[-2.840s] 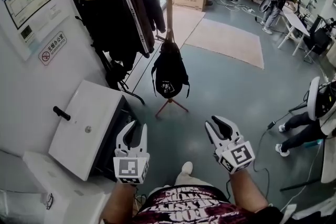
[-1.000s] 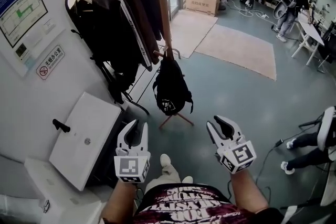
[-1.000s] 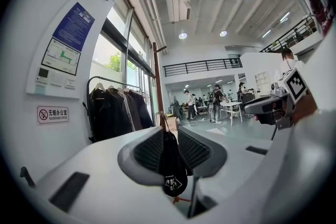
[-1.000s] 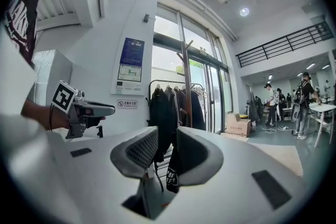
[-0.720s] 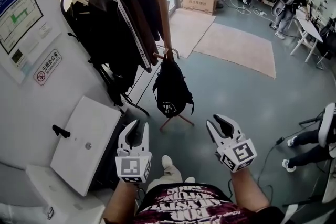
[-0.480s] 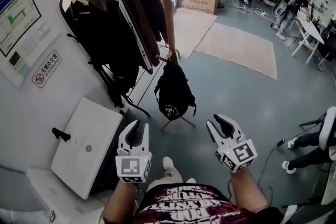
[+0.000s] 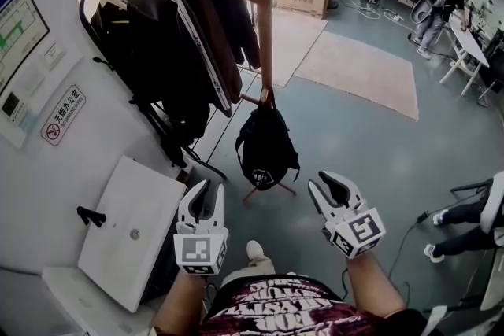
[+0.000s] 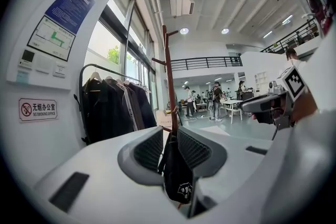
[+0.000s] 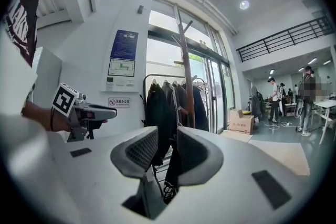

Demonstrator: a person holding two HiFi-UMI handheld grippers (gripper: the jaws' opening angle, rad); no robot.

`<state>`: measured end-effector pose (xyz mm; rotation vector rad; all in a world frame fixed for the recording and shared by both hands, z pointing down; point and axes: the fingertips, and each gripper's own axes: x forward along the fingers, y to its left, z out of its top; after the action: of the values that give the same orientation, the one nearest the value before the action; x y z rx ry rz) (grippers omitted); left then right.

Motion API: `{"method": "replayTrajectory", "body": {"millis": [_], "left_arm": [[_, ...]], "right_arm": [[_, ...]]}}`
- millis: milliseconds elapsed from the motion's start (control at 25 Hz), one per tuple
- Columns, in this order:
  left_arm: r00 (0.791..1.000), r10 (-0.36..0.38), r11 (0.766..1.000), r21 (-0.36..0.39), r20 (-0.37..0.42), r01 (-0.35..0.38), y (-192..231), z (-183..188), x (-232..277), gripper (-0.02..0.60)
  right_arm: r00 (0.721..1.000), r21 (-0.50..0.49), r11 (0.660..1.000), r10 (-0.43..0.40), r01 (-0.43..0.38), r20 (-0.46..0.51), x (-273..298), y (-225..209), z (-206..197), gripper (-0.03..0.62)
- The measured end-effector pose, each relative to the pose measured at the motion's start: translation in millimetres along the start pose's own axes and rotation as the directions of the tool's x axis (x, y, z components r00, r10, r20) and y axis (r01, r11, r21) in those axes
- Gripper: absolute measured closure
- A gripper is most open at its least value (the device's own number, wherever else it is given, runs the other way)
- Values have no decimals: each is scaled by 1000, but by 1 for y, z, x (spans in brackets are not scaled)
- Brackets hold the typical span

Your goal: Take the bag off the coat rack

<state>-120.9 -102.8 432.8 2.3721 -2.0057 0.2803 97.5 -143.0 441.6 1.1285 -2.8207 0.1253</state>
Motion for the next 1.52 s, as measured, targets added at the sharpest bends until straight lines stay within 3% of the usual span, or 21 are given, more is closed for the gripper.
{"method": "replayTrajectory", "body": {"millis": [680,1080,1520], "left_arm": [[996,-90,995,-27,18,91,35,8,72,497],[981,-190,981,-36,43,192,36,8,88,497],[983,-180,983,-21,32,181,45,8,100,497]], "right_arm": [[999,-36,999,-35,34,-27,71,-16,17,474],[996,-72,994,-86,84,-20,84,-12,33,476],[998,-79,995,-56,54,-21,103,-9,31,476]]}}
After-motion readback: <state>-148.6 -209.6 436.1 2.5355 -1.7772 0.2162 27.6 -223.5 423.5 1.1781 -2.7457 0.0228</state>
